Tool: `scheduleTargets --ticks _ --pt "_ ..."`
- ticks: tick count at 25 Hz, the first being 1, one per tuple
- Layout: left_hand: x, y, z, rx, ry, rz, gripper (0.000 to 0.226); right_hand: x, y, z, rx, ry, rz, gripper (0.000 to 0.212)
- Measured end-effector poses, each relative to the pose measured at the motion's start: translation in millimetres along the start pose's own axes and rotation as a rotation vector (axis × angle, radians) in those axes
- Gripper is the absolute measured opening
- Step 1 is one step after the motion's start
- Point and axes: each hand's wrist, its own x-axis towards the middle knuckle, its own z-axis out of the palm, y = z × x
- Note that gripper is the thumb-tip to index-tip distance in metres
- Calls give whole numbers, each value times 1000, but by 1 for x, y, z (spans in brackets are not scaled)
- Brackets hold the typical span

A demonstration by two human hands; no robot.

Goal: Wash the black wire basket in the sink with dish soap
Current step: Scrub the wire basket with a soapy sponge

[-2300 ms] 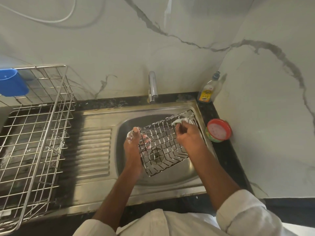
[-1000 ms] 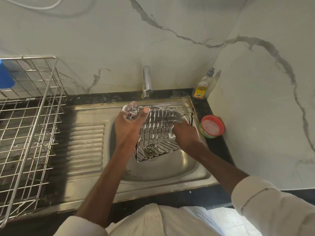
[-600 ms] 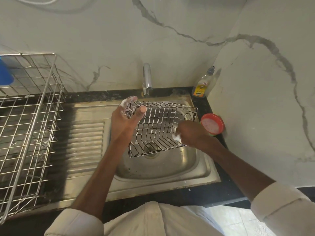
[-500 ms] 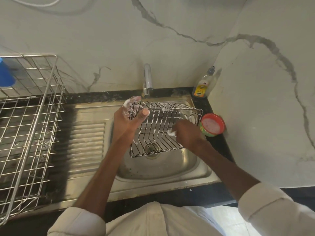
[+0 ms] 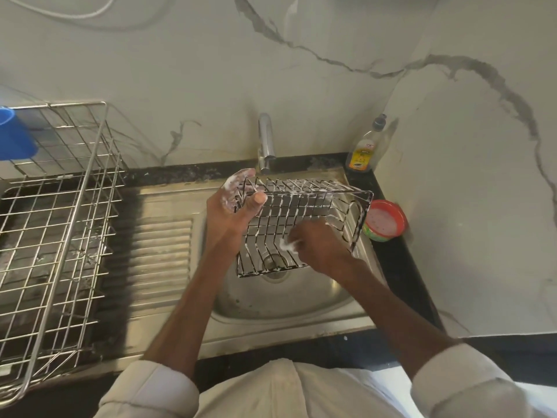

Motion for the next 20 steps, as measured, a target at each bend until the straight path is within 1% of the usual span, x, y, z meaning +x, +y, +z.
scheduleTargets --ticks 1,3,4,5,6,7,8,9,10,12,14,15,16,18,19,20 --pt "3 1 -1 15 28 10 70 -6 3 -1 -15 -29 -23 19" --pt "9 0 -5 36 80 23 71 -17 14 -12 73 -81 -32 26" --pt "11 -2 -5 32 104 20 70 -17 17 -17 106 -81 -38 25" --pt "13 -4 -6 22 123 17 68 -12 15 -20 135 -35 -40 21" --pt "13 -6 -4 6 127 16 67 -3 9 -20 140 46 -27 20" --pt "13 -6 -1 -10 116 17 66 8 3 -18 133 124 -18 22" --pt "12 -5 1 -27 96 19 66 19 -4 -15 111 158 -3 24" --pt "10 -5 3 -46 77 22 67 25 -12 -11 89 151 8 27" --pt "9 -4 3 -66 63 28 68 27 -19 -8 66 110 8 30" --pt "8 -4 1 -91 56 38 71 19 -23 -6 35 -17 -29 36" --pt "8 -6 -4 -65 55 52 70 -4 -17 -12 60 -82 -61 34" --pt "8 -9 -6 -49 51 57 69 -17 -13 -16 109 -88 -34 30" --pt "7 -10 -7 -40 48 56 69 -25 -9 -19 176 -62 22 27" --pt "5 -10 -8 -38 48 26 71 -24 -12 -20 248 80 92 26" --pt "4 -9 -7 -41 43 14 72 -15 -19 -18 270 130 76 26" --pt "2 -6 -5 -47 34 2 74 -3 -28 -11 280 133 50 26"
